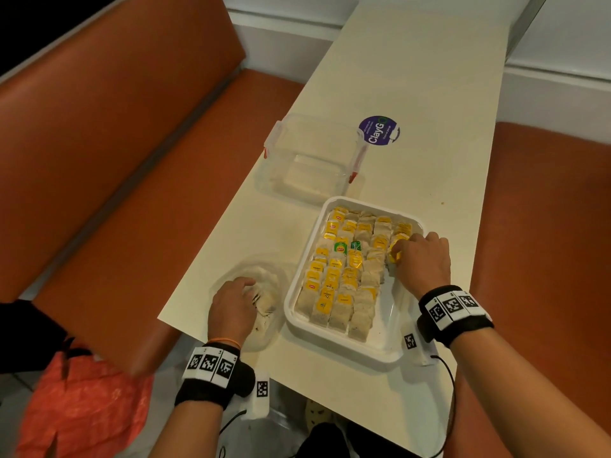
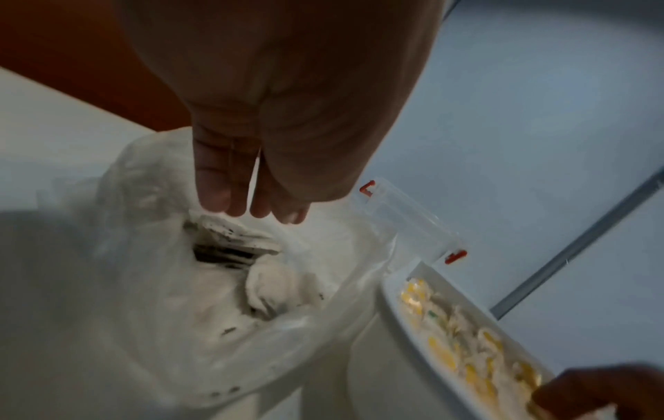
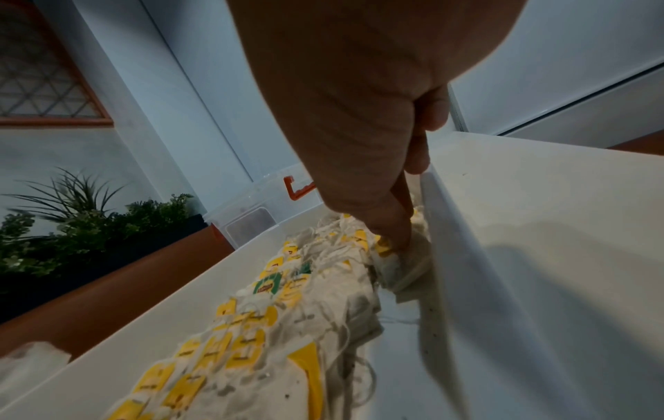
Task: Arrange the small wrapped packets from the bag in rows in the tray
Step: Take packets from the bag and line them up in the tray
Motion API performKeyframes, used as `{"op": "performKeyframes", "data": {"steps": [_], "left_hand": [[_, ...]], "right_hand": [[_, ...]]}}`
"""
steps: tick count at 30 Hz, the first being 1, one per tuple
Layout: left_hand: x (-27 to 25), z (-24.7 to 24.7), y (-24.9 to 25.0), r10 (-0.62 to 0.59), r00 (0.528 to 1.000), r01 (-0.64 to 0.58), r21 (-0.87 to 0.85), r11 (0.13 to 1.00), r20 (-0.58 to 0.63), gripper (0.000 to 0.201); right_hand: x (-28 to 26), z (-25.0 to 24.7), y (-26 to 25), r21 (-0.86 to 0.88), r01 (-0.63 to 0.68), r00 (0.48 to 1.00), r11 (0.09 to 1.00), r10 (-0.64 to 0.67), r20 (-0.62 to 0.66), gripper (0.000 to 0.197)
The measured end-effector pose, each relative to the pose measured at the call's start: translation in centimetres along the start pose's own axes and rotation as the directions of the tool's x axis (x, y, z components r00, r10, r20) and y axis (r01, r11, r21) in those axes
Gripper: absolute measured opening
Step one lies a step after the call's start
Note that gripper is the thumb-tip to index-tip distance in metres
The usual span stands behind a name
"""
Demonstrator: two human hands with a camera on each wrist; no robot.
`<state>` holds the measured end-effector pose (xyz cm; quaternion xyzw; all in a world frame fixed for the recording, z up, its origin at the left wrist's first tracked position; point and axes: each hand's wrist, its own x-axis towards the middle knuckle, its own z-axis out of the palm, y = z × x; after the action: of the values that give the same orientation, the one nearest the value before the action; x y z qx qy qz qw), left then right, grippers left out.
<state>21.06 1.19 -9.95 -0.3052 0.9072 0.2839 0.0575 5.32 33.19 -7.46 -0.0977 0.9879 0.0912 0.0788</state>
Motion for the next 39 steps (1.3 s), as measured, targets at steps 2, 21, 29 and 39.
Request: {"op": "performKeyframes", "data": {"steps": [2,21,29,39], "left_hand": [[0.0,0.2,-0.3,0.014,1.0,-0.014,0.091,0.996,0.002,0.03],[0.6,0.6,-0.9,0.03,0.999,-0.037,0.152,0.988,0.044,0.035],[-0.2,-0.2,-0.6,0.007,1.0,-0.006,0.096,0.995,-0.011,0.031],[-3.0,-3.7,-1.7,-0.299,0.946,0.285,-0.757,0.588,0.124,0.024]], "right_hand": [[-0.1,-0.3,-0.2,-0.008,0.009,1.0,1.0,-0.009,-0.005,0.021],[-3.7,-4.8,-5.6,0.406,0.292,0.956,0.866,-0.255,-0.145,0.019],[-8.3,-5.9,-16.3,0.464,0.613,0.768,0.639,-0.62,-0.161,0.025],[-9.0,-3.9,-22.9,0.177,0.603,0.779,0.778,-0.622,0.077,0.008]]}}
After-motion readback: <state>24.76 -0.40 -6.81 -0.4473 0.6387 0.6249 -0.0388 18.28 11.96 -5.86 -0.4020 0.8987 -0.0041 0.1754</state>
